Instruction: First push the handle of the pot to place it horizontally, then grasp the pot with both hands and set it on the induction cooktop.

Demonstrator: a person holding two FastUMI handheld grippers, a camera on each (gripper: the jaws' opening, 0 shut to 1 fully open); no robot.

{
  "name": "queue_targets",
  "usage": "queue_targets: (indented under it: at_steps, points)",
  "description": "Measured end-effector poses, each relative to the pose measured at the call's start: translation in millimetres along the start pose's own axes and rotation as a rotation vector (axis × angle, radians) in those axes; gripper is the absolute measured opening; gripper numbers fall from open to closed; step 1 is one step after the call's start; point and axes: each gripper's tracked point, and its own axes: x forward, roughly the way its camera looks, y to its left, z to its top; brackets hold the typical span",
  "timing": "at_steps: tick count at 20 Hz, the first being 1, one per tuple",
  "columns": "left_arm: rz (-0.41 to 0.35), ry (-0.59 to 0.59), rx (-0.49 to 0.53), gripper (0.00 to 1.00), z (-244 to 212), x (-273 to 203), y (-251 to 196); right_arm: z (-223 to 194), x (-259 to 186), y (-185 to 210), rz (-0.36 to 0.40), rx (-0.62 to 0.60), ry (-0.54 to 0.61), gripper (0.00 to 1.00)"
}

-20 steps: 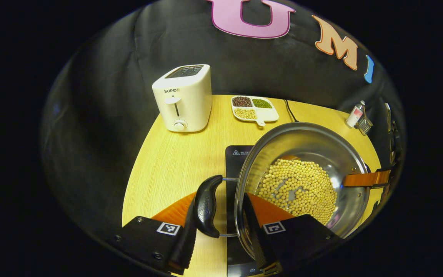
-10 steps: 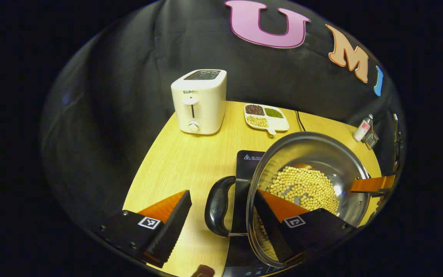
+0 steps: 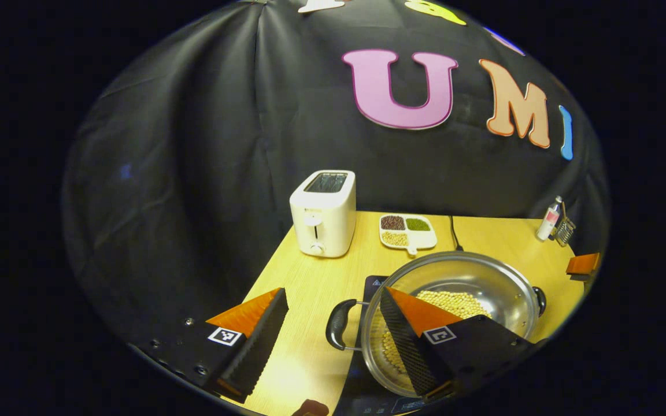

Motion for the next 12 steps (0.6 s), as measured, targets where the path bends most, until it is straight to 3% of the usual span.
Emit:
queue_targets:
  at_steps: [1,3,4,6,7,8,9,10,12]
  points:
    - [0.002,-0.022,0.009,0.98,8.5,-10.9,-6.8,6.6,-13.7,-5.1,-0.003,-0.017,-0.019,0.92]
    - [0.006,-0.078,0.018,0.98,26.8,-35.7,-22.1,23.5,-39.9,-13.4,0.002,-0.048,-0.063,0.92]
    - [0.000,-0.100,0.015,0.98,34.2,-47.2,-34.8,33.1,-52.9,-17.2,0.009,-0.064,-0.086,1.00]
    - [-0.009,-0.126,-0.006,0.98,45.0,-72.9,-61.1,50.9,-77.0,-24.9,0.027,-0.097,-0.127,1.00]
    - [-0.014,-0.147,-0.019,0.98,52.6,-88.7,-74.3,61.0,-88.4,-29.0,0.038,-0.110,-0.149,0.92]
    - [-0.008,-0.175,-0.024,0.98,62.1,-102.7,-84.4,72.4,-99.3,-31.3,0.053,-0.123,-0.175,0.92]
    - [0.005,-0.202,-0.016,0.97,67.7,-117.9,-96.3,84.4,-109.6,-34.1,0.070,-0.135,-0.201,1.00]
    - [0.021,-0.229,-0.001,0.98,76.3,-130.6,-106.6,96.4,-120.5,-37.0,0.089,-0.146,-0.226,0.92]
    - [0.020,-0.288,0.021,0.97,95.8,-156.1,-136.8,118.5,-142.6,-44.4,0.122,-0.173,-0.277,0.92]
